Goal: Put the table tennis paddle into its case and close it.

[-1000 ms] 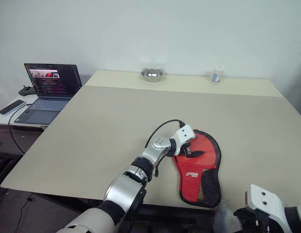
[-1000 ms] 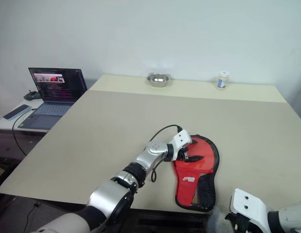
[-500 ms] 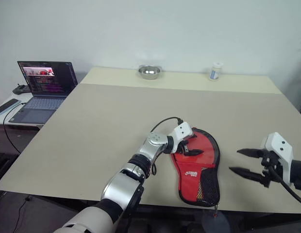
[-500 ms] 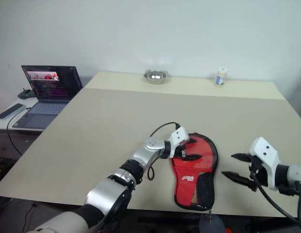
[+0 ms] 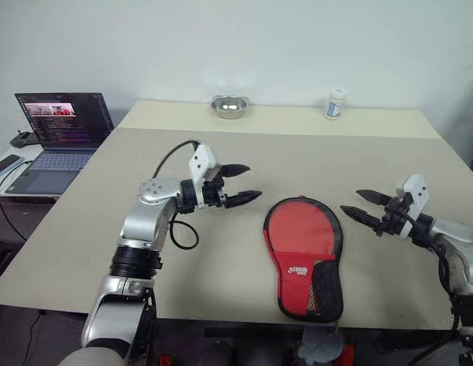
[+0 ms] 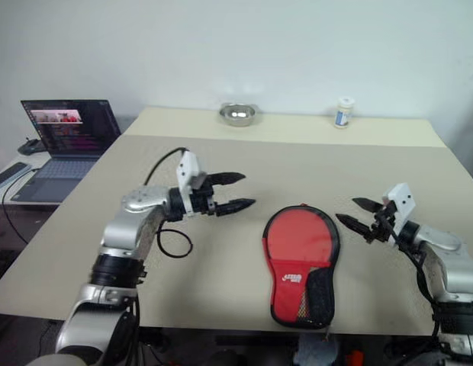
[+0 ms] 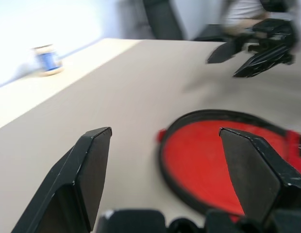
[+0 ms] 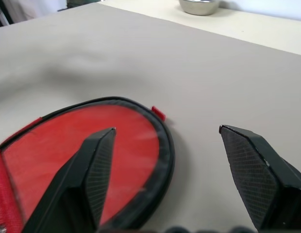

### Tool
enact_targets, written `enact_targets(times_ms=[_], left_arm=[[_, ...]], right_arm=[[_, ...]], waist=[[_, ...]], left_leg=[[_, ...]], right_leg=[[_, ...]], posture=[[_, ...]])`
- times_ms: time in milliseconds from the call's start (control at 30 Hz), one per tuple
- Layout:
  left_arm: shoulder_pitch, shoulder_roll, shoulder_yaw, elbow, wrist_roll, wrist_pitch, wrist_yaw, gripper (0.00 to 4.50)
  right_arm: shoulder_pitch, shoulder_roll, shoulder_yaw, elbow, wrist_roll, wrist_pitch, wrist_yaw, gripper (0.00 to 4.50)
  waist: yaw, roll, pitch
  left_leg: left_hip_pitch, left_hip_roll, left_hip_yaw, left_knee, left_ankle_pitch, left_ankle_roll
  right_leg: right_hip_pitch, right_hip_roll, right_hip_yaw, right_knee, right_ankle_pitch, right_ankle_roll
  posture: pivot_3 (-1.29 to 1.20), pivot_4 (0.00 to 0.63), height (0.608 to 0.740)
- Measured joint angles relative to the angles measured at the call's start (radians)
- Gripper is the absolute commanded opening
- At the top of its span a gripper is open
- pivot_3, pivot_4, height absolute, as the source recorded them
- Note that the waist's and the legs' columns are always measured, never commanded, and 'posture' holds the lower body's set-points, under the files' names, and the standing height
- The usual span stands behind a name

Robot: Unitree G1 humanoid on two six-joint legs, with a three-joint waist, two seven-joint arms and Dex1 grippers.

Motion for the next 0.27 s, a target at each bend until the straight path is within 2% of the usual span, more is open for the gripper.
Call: enact_targets(times_ms=[100, 267], left_arm=[[0.061, 0.013, -0.008, -0.062, -0.006, 0.02, 0.014, 3.87], [0.111, 0.018, -0.011, -0.077, -0.009, 0.025, 0.057, 3.87]], right_arm=[[-0.036, -0.015, 0.001, 0.071, -0.011, -0.028, 0.022, 3.71], [-0.024, -0.018, 0.002, 0.07, -0.014, -0.037, 0.031, 3.71]], waist=[[0.0, 0.0, 0.0], [0.001, 0.0, 0.0]], left_leg=[[0.0, 0.0, 0.001, 0.0, 0.0, 0.0], [0.001, 0.002, -0.001, -0.002, 0.0, 0.0]], right_leg=[[0.0, -0.001, 0.001, 0.0, 0.0, 0.0], [0.0, -0.002, 0.0, 0.001, 0.001, -0.001]], posture=[[0.0, 0.15, 0.74], [0.0, 0.15, 0.74]])
